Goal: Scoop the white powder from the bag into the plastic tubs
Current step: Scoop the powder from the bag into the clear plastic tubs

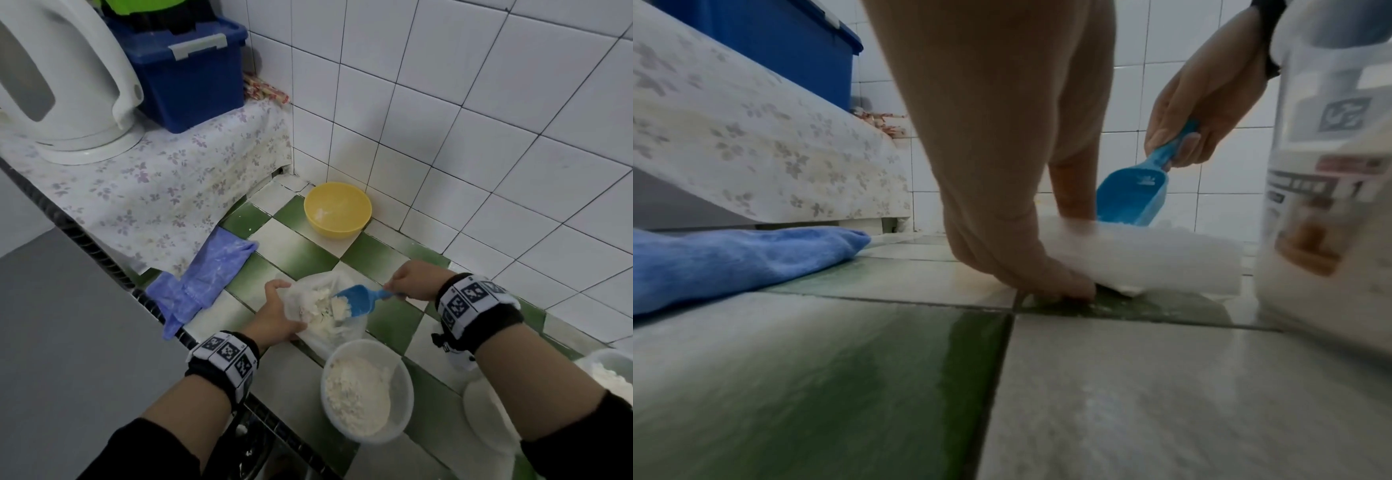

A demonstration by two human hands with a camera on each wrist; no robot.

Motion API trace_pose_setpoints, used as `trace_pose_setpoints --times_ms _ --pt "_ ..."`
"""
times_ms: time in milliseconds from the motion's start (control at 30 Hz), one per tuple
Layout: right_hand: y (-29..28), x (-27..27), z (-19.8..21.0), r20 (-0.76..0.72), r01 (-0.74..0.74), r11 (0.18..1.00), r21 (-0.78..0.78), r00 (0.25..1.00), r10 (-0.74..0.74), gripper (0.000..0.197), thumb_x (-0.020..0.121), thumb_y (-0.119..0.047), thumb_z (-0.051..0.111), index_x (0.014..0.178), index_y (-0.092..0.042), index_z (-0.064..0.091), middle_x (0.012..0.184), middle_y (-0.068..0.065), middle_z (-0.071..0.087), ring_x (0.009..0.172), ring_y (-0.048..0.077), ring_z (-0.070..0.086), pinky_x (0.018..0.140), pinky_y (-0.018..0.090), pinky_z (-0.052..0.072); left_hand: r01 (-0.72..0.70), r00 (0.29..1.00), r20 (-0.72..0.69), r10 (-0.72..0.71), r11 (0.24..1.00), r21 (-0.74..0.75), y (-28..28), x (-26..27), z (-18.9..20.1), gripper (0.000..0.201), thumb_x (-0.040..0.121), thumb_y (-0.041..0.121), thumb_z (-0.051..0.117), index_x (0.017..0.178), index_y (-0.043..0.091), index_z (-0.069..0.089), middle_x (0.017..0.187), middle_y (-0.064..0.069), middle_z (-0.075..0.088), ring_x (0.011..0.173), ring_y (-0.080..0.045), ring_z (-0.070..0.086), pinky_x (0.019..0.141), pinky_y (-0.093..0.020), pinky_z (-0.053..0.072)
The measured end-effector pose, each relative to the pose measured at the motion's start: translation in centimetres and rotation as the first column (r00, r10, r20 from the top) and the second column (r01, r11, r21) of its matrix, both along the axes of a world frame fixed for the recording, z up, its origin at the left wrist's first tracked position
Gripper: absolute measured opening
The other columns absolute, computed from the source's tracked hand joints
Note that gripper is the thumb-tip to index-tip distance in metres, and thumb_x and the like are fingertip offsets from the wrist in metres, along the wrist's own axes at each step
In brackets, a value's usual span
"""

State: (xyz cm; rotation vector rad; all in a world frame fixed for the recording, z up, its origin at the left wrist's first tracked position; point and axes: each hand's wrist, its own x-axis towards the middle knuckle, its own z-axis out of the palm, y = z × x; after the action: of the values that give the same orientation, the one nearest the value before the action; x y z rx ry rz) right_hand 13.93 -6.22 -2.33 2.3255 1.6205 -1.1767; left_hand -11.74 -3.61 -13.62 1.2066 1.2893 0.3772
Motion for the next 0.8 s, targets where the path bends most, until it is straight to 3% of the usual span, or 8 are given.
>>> trace_pose_setpoints --times_ms 133,233,333,400,533,667,800 --pt "-0.4 -0.6 -1.1 -0.025 0.029 0.997 -0.07 0.999 -0.031 0.037 0.092 -0.031 0.056 0.058 -0.016 0.056 0.039 -0.01 0.048 0.048 0.009 0.039 0.048 0.02 0.032 -0.139 0.99 0.025 0.138 0.989 0.055 1.4 0.2 0.1 0.064 0.087 0.003 0.068 0.122 0.028 0.02 0.108 -0.008 0.058 0.081 -0.027 0.06 0.053 -0.033 0.049" --pt "-1.0 -1.0 -2.2 -0.129 0.099 0.988 -0.119 0.985 -0.115 0.033 0.093 -0.03 0.056 0.066 -0.012 0.061 0.051 -0.004 0.049 0.047 0.011 0.037 0.047 0.019 0.032 -0.207 0.978 0.049 0.205 0.977 0.044 1.7 0.1 0.0 0.058 0.091 0.008 0.065 0.122 0.029 0.021 0.106 -0.003 0.055 0.081 -0.026 0.06 0.049 -0.03 0.045" --pt "-1.5 -1.2 -3.1 -0.196 0.158 0.978 -0.138 0.963 -0.183 0.03 0.093 -0.028 0.055 0.073 -0.01 0.067 0.055 0.0 0.047 0.049 0.012 0.037 0.049 0.022 0.032 -0.163 0.985 0.059 0.161 0.986 0.023 1.2 0.0 -0.3 0.054 0.095 0.009 0.06 0.123 0.027 0.018 0.098 -0.001 0.06 0.072 -0.018 0.06 0.05 -0.027 0.045" --pt "-1.5 -1.4 -3.7 -0.238 0.192 0.97 -0.148 0.945 -0.224 0.03 0.093 -0.027 0.056 0.073 -0.009 0.069 0.055 0.0 0.048 0.049 0.012 0.037 0.049 0.022 0.032 -0.109 0.993 0.054 0.108 0.994 0.014 1.0 0.0 -0.5 0.054 0.096 0.01 0.059 0.126 0.026 0.016 0.099 -0.002 0.061 0.073 -0.016 0.06 0.053 -0.024 0.046" --pt "-1.3 -2.0 -4.9 -0.271 0.231 0.959 -0.165 0.924 -0.269 0.029 0.092 -0.027 0.056 0.089 -0.003 0.072 0.059 0.002 0.049 0.05 0.013 0.037 0.05 0.024 0.032 -0.036 0.996 0.077 0.038 0.999 -0.033 1.0 0.5 -0.1 0.058 0.096 0.012 0.058 0.13 0.028 0.014 0.113 -0.01 0.061 0.085 -0.022 0.063 0.061 -0.029 0.051" --pt "-1.6 -1.6 -5.0 -0.336 0.272 0.944 -0.188 0.885 -0.322 0.026 0.092 -0.024 0.057 0.084 -0.003 0.071 0.06 0.004 0.047 0.049 0.013 0.035 0.048 0.024 0.03 -0.078 0.994 0.078 0.077 0.997 0.009 0.9 -0.2 0.2 0.058 0.093 0.011 0.063 0.125 0.029 0.018 0.118 -0.011 0.058 0.094 -0.023 0.063 0.07 -0.034 0.054" --pt "-1.7 -0.3 -3.8 -0.385 0.286 0.937 -0.199 0.857 -0.343 0.027 0.095 -0.023 0.053 0.09 -0.003 0.069 0.061 0.002 0.047 0.05 0.011 0.035 0.049 0.022 0.03 -0.081 0.995 0.063 0.08 0.996 0.026 0.2 -1.4 0.6 0.069 0.084 0.006 0.074 0.124 0.025 0.022 0.11 -0.007 0.058 0.102 -0.025 0.063 0.088 -0.043 0.056"
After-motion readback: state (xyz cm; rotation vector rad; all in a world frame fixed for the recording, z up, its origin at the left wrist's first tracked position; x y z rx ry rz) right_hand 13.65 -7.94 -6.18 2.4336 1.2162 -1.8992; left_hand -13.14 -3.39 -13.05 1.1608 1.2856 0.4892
